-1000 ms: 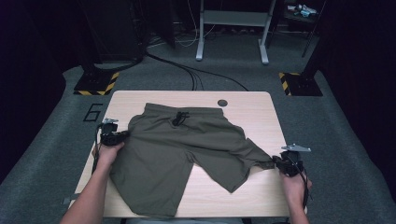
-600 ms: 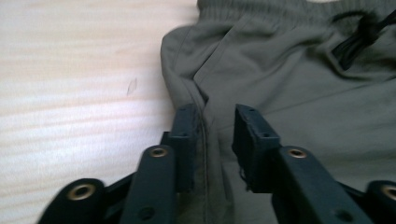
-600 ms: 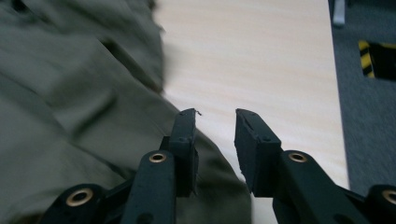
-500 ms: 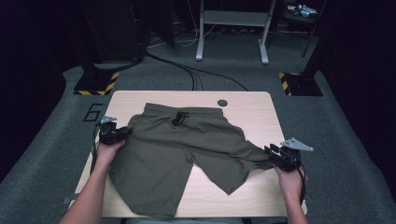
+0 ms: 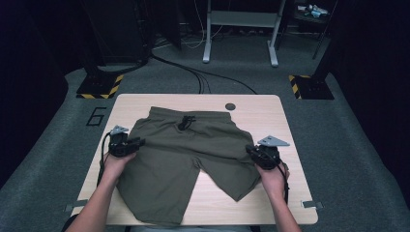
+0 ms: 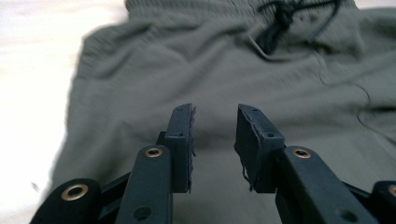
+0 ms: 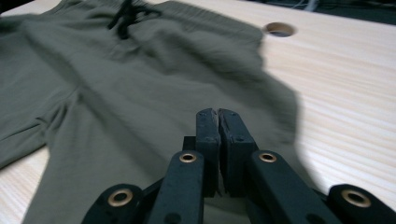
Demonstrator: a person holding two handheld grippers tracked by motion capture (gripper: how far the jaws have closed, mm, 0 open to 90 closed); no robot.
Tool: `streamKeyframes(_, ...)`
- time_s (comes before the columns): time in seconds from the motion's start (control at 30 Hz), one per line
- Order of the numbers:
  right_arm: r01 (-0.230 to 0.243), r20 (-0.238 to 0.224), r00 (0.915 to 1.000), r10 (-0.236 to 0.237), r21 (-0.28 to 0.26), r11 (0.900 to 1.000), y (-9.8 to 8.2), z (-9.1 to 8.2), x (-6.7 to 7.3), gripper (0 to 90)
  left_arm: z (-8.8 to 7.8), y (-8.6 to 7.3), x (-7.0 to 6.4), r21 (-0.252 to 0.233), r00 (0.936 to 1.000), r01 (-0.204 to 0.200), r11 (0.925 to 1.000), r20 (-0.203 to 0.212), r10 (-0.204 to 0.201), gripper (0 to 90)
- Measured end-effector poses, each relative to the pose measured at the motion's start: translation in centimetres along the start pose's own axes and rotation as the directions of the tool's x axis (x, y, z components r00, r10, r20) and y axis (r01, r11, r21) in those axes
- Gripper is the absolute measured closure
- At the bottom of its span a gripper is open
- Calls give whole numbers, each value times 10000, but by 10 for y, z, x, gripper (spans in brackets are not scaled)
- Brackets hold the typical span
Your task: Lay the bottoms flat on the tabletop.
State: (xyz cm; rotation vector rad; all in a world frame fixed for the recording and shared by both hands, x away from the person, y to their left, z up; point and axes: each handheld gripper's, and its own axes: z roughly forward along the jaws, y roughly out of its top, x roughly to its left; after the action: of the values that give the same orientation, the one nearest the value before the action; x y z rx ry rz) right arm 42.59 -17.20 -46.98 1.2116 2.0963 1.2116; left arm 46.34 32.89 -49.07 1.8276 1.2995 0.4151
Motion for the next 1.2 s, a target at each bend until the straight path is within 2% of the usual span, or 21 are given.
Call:
streamKeyframes(0.1, 364, -224, 9991, -357, 340, 9988, -4, 18, 10, 856, 3, -7, -5, 276, 9997, -218, 9994, 82, 215, 658)
streamKeyframes(0.17, 591, -191, 9981, -580, 635, 9962, -9, 30, 13, 849, 7, -13, -9, 443, 9991, -399, 9982, 159, 393, 647)
streamKeyframes(0.23, 579, -180, 9982, -564, 951, 9938, -15, 41, 14, 833, 12, -17, -11, 666, 9975, -695, 9954, 197, 683, 630)
streamKeyframes(0.3, 522, -120, 9986, -510, 1289, 9903, -19, 50, 13, 808, 18, -19, -11, 889, 9969, -766, 9931, 272, 744, 617)
streamKeyframes(0.33, 358, -135, 9993, -341, 1528, 9876, -21, 55, 11, 796, 21, -20, -10, 1096, 9968, -776, 9909, 269, 750, 617)
streamKeyframes(0.37, 353, -134, 9993, -336, 1630, 9860, -22, 58, 9, 786, 24, -21, -10, 1010, 9975, -675, 9926, 257, 652, 616)
streamKeyframes(0.43, 324, -107, 9995, -311, 1496, 9882, -23, 61, 3, 762, 27, -19, -8, 913, 9976, -676, 9935, 204, 660, 618)
streamKeyframes(0.53, 201, -63, 9998, -193, 1592, 9870, -19, 66, -6, 696, 34, -15, -9, 922, 9950, -996, 9908, 134, 987, 619)
streamKeyframes(0.57, 360, -57, 9994, -355, 1521, 9877, -18, 68, -10, 662, 37, -12, -10, 984, 9935, -1135, 9887, 49, 1136, 618)
streamKeyframes(0.63, 203, 29, 9998, -210, 1619, 9866, -14, 72, -17, 610, 42, -8, -9, 1008, 9914, -1310, 9862, 77, 1309, 623)
streamKeyframes(0.77, -68, 206, 9998, 37, 1512, 9885, -9, 81, -31, 571, 54, 0, -10, 941, 9884, -1483, 9845, -176, 1505, 635)
streamKeyframes(0.87, -71, 393, 9992, 25, 1190, 9929, -9, 87, -38, 545, 64, 4, -7, 474, 9919, -1224, 9913, -291, 1239, 651)
streamKeyframes(0.93, -246, 410, 9990, 197, 1225, 9922, -5, 92, -42, 540, 71, 9, -4, 366, 9939, -1048, 9938, -321, 1060, 653)
streamKeyframes(1.03, -106, 597, 9982, 35, 1197, 9928, 0, 99, -47, 529, 78, 14, -1, 281, 9954, -882, 9957, -349, 892, 662)
streamKeyframes(1.1, -238, 512, 9985, 178, 1193, 9926, 3, 104, -53, 522, 81, 17, 2, 282, 9940, -986, 9947, -456, 998, 660)
streamKeyframes(1.13, -313, 524, 9983, 253, 1164, 9927, 4, 105, -54, 512, 82, 18, 2, 218, 9952, -843, 9962, -479, 852, 661)
streamKeyframes(1.2, -50, 622, 9981, -20, 1132, 9936, 4, 102, -54, 510, 81, 20, 1, 337, 9977, -617, 9975, -264, 626, 600)
